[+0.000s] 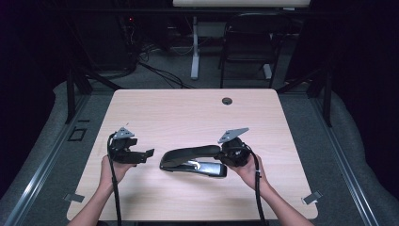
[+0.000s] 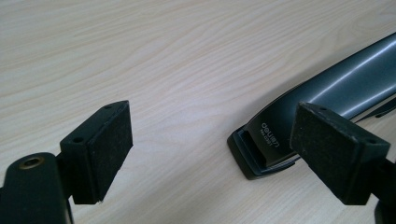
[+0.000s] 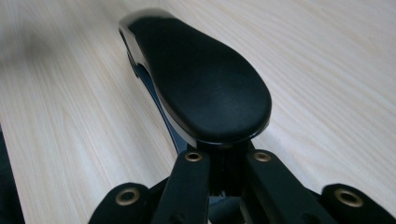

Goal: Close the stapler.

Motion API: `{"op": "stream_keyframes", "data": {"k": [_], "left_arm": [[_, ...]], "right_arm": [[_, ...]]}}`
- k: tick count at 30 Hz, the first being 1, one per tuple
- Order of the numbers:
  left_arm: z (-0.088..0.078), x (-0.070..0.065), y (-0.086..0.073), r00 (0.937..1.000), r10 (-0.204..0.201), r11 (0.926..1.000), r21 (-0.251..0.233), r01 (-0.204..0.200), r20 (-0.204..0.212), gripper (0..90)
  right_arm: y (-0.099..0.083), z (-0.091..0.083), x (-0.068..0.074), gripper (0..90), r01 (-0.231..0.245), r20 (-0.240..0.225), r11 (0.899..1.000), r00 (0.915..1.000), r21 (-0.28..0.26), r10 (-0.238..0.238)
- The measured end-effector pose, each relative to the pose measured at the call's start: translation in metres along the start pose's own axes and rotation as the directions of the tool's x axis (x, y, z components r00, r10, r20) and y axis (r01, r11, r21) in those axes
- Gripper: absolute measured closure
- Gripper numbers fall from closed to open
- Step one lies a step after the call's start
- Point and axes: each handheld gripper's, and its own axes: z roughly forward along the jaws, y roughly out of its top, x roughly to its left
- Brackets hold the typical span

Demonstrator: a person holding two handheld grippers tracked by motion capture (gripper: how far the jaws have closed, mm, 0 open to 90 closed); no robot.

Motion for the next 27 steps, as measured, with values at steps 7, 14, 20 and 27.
{"op": "stream_keyframes", "data": {"k": [7,14,20,27], "left_arm": [[0.003,-0.003,0.001,0.9997,0.011,0.9998,0.019,-0.012,0.020,13.5],[0.005,-0.002,0.000,0.9996,0.013,0.9994,0.033,-0.014,0.023,13.1],[0.005,-0.001,0.000,0.9998,0.003,0.9997,0.022,-0.004,0.022,12.5],[0.005,0.000,0.001,0.9996,-0.002,0.9997,0.025,0.002,0.027,12.1]], "right_arm": [[-0.018,0.013,-0.008,90.0,-0.005,-0.006,0.998,1.0000,0.069,0.006],[-0.024,0.023,-0.010,90.0,0.009,-0.023,0.993,0.9997,0.121,-0.007],[-0.026,0.025,-0.022,90.0,-0.019,-0.011,0.987,0.9997,0.158,0.021],[-0.015,-0.014,-0.038,90.0,-0.097,0.044,0.994,0.9945,0.042,0.096]]}}
